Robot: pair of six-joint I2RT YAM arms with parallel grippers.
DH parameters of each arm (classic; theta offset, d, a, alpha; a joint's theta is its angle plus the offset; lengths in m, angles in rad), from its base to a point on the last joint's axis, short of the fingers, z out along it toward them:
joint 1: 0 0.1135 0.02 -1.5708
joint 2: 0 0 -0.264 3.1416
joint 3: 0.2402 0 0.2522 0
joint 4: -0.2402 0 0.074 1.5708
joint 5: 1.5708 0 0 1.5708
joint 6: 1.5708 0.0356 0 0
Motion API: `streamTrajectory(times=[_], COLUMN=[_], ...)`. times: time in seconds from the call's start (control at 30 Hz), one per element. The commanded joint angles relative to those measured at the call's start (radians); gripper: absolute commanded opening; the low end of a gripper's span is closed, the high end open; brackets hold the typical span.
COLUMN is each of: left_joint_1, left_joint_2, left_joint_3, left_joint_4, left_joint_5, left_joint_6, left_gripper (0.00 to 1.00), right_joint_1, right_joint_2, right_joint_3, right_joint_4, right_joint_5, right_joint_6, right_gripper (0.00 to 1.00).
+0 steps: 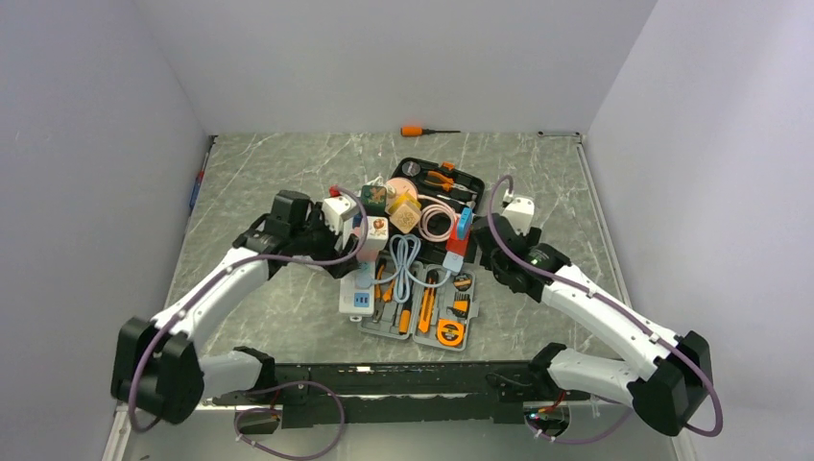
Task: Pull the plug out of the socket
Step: Pick up the socket from the center of the board.
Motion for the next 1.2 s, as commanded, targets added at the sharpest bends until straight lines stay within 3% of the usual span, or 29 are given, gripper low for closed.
streamTrajectory(times=[0.0,0.2,0.43,0.6,0.8,0.97,1.17], left_joint_1=[0.001,0.027,0.058,0.056,0.042,0.024,-0.015], left_joint_2=[-0.129,-0.194,-0.292,-0.456,-0.704,-0.845,-1.073], left_joint_3=[0.018,0.043,0.039,-0.038,-0.109,-0.221,-0.527], left_joint_4=[-0.091,-0.217,-0.304,-0.303,-0.421,-0.378,-0.168], left_joint_5=[0.012,0.019,-0.019,-0.091,-0.108,0.109,0.252], left_joint_6=[0.074,0.137,0.258,0.453,0.901,1.077,1.323], left_gripper=[0.99,0.99,0.99,0.99,0.99,0.99,0.99], right_joint_1=[0.123,0.408,0.613,0.616,0.558,0.469,0.383], right_joint_2=[0.0,0.03,0.264,0.41,0.441,0.444,0.454], right_joint_3=[0.061,0.125,0.144,0.154,0.161,0.117,0.079], right_joint_4=[-0.041,-0.037,0.198,0.338,0.396,0.416,0.432], right_joint_5=[0.143,0.303,0.231,0.159,0.082,-0.011,-0.115], right_joint_6=[0.031,0.033,-0.134,-0.225,-0.23,-0.168,-0.14], right_gripper=[0.94,0.93,0.93,0.93,0.92,0.9,0.9])
